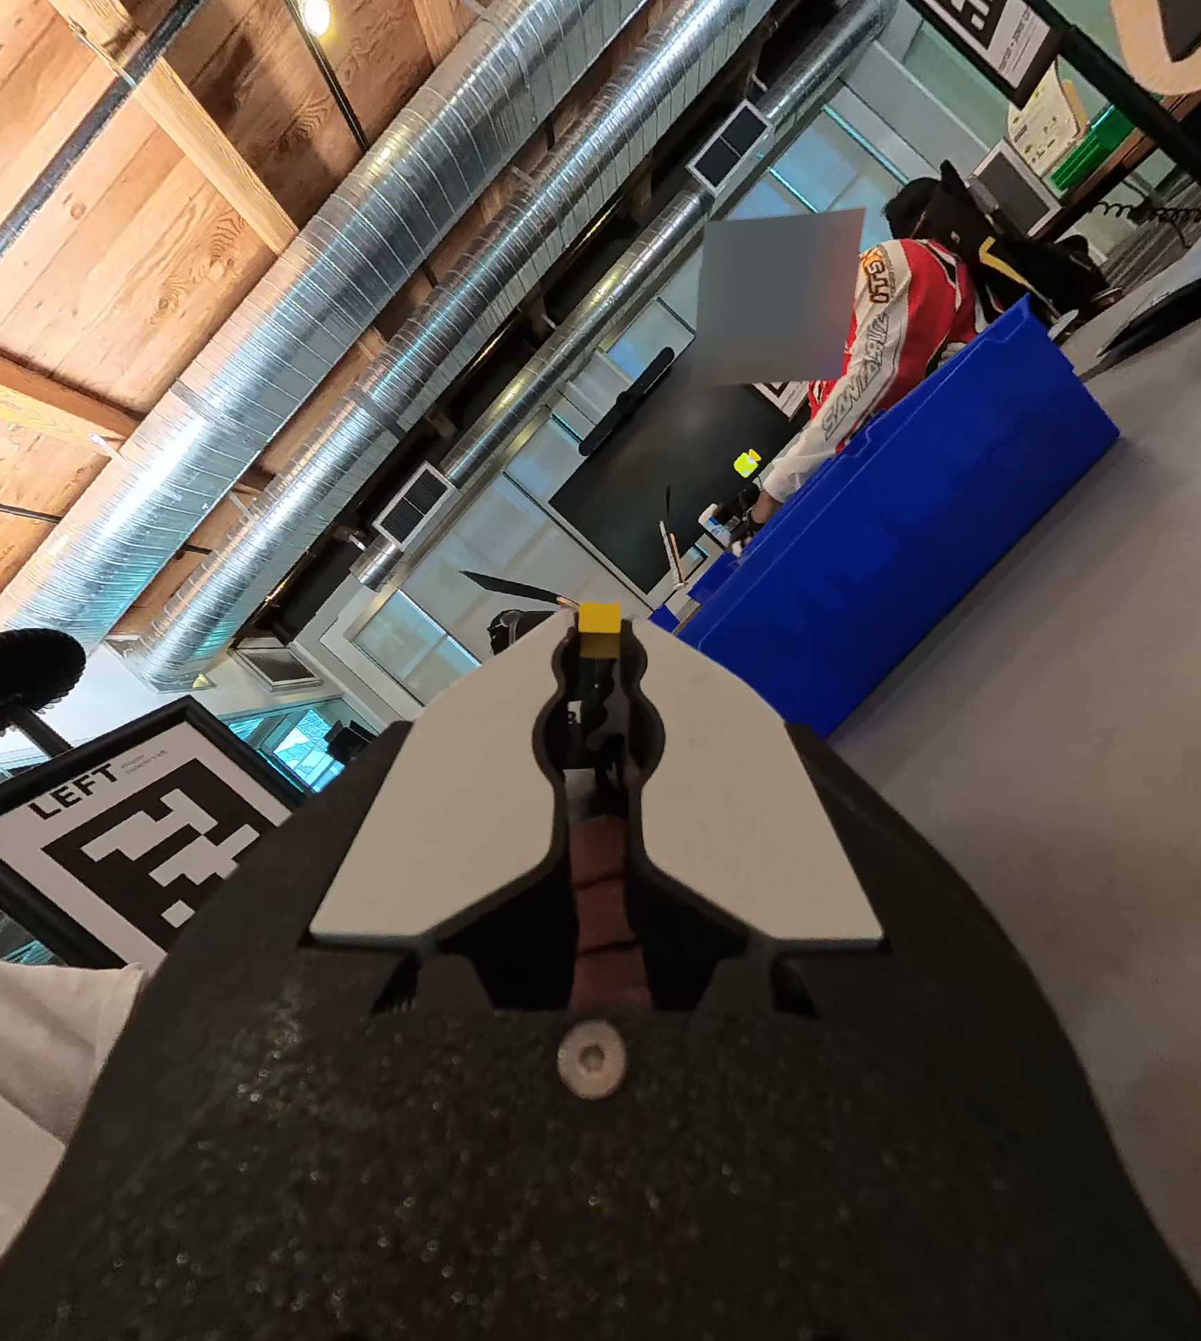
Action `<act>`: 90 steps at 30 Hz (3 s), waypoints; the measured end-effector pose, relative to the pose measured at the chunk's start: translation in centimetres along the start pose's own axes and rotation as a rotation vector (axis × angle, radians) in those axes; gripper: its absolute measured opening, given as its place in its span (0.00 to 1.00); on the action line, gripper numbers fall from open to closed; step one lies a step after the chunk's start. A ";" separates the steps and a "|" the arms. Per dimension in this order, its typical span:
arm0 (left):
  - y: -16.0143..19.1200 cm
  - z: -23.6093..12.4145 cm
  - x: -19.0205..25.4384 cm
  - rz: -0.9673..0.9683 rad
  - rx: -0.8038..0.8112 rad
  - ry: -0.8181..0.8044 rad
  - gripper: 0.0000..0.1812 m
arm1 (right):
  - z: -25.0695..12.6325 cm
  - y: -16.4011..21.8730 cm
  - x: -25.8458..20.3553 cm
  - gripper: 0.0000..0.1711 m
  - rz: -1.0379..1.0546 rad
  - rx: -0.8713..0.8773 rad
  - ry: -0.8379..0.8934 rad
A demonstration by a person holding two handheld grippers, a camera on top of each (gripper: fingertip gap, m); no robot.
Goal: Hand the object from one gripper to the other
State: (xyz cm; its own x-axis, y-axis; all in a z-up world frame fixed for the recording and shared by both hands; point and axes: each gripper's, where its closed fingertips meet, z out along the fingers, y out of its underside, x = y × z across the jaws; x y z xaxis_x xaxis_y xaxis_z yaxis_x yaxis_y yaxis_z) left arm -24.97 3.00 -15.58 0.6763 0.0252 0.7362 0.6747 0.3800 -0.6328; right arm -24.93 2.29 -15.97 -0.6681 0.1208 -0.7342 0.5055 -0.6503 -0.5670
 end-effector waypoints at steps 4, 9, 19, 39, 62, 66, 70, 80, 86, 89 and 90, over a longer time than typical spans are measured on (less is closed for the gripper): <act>0.2 0.0 -0.1 0.031 -0.016 -0.011 0.05 | -0.1 0.1 0.1 0.06 0.026 -0.036 -0.017; -0.8 -0.8 -2.7 0.157 -0.044 -0.150 0.13 | -1.1 -1.1 1.4 0.06 -0.106 -0.100 0.064; -1.5 -2.8 -7.6 0.562 -0.199 -0.584 0.14 | -4.3 -7.6 3.1 0.06 -0.605 -0.178 0.375; 3.1 -1.7 -6.1 0.585 -0.395 -0.522 0.16 | -24.3 -18.1 7.4 0.06 -0.523 -1.266 1.185; 3.9 -1.3 -6.4 0.585 -0.454 -0.494 0.16 | -32.1 -18.5 16.5 0.07 -0.292 -1.445 1.332; 4.2 -1.5 -6.0 0.649 -0.493 -0.494 0.17 | -30.3 -19.2 14.0 0.16 -0.288 -1.306 1.164; 4.3 -1.6 -5.5 0.725 -0.523 -0.490 0.18 | -23.8 -23.3 6.9 0.19 -0.506 -0.968 0.994; 4.1 -2.2 -5.0 0.783 -0.567 -0.496 0.21 | -8.1 -4.1 -0.1 0.21 -0.543 -0.453 0.238; 0.8 -3.5 -2.7 0.859 -0.532 -0.443 0.20 | -9.1 -0.4 3.0 0.20 -0.467 -0.519 0.242; -1.7 -7.5 -1.4 0.992 -0.651 -0.367 0.22 | -9.1 -1.2 2.7 0.23 -0.474 -0.469 0.225; -3.1 -9.4 -1.5 1.028 -0.688 -0.370 0.20 | -9.2 -1.0 2.4 0.23 -0.480 -0.480 0.212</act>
State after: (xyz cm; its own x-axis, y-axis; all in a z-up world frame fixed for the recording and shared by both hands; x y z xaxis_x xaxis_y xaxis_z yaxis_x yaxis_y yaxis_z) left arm -25.29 -6.85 -16.98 0.9259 0.3159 -0.2070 -0.0157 -0.5152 -0.8569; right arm -22.02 10.12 -20.55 -0.7813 0.4862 -0.3914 0.3995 -0.0923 -0.9121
